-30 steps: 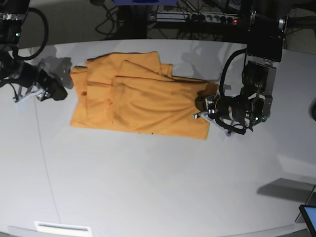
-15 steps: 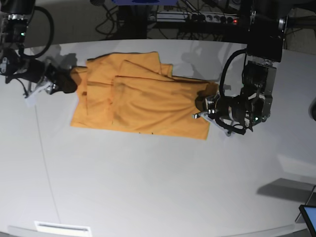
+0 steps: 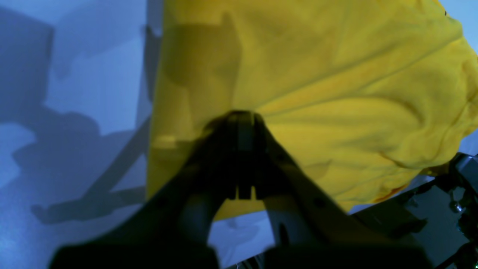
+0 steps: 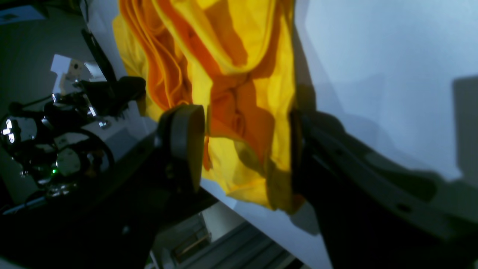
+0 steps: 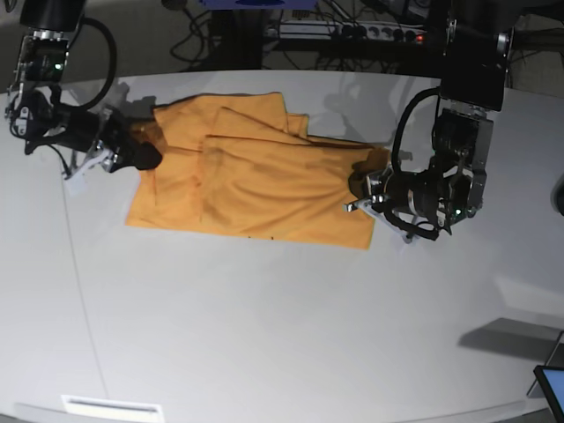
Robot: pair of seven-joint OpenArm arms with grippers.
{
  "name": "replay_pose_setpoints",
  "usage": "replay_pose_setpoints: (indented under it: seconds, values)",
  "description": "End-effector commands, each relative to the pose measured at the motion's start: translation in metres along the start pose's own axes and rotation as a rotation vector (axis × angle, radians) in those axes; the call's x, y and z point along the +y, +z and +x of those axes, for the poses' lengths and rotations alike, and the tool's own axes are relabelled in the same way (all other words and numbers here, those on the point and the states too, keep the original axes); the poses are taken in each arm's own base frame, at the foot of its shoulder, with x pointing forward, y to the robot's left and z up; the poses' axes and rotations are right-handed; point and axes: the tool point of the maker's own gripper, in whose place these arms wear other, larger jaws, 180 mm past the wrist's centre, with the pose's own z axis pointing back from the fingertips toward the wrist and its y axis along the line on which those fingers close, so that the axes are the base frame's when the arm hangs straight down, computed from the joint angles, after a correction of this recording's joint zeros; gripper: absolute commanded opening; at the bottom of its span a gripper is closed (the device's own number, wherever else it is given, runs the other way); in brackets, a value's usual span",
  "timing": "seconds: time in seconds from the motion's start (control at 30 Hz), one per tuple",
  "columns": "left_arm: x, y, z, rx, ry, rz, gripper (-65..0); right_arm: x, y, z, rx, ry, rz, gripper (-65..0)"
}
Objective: Fold the T-shirt properly
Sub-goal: 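Grasp the shirt's outer edge with the right gripper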
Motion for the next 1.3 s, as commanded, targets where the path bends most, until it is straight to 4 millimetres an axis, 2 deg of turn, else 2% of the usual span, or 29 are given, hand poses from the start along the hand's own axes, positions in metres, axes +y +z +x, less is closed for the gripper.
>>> replay_pose_setpoints:
  seconds: [0.0, 0.23, 0.57, 0.8, 0.87, 0.9, 1.0, 1.07, 1.13, 1.27]
  values:
    - [0.017, 0.005, 0.009, -0.034, -0.003, 0.078, -65.0, 0.011, 0.004, 0.010, -0.018, 0.034, 0.028, -34.0]
    - [0.017, 0.005, 0.009, -0.033, -0.003, 0.076, -65.0, 0.020, 0.002, 0.017, -0.023, 0.053, 0.044, -33.8]
    - [0.016, 0.005, 0.008, -0.032, -0.004, 0.073, -65.0, 0.055, -0.031, 0.010, 0.049, 0.111, 0.118, -33.8]
    - [0.017, 0.005, 0.008, -0.031, -0.004, 0.075, -65.0, 0.049, -0.032, 0.011, 0.050, 0.130, 0.075, -34.5]
    - [0.017, 0.005, 0.008, -0.031, -0.004, 0.075, -65.0, 0.049, -0.032, 0.011, 0.050, 0.131, 0.074, -38.3]
    - [0.016, 0.005, 0.009, -0.033, -0.004, 0.075, -65.0, 0.048, -0.033, 0.011, 0.050, 0.130, 0.072, -43.7]
    - [0.016, 0.005, 0.009, -0.033, -0.004, 0.075, -65.0, 0.047, -0.033, 0.011, 0.051, 0.127, 0.071, -65.0]
    - [0.016, 0.005, 0.009, -0.033, -0.004, 0.075, -65.0, 0.043, -0.034, 0.010, 0.057, 0.110, 0.067, -62.8]
    - [0.016, 0.005, 0.009, -0.033, -0.004, 0.075, -65.0, 0.039, -0.035, 0.009, 0.061, 0.096, 0.061, -64.9]
    - [0.016, 0.005, 0.009, -0.033, -0.004, 0.075, -65.0, 0.035, -0.032, 0.010, 0.060, 0.092, 0.049, -64.6]
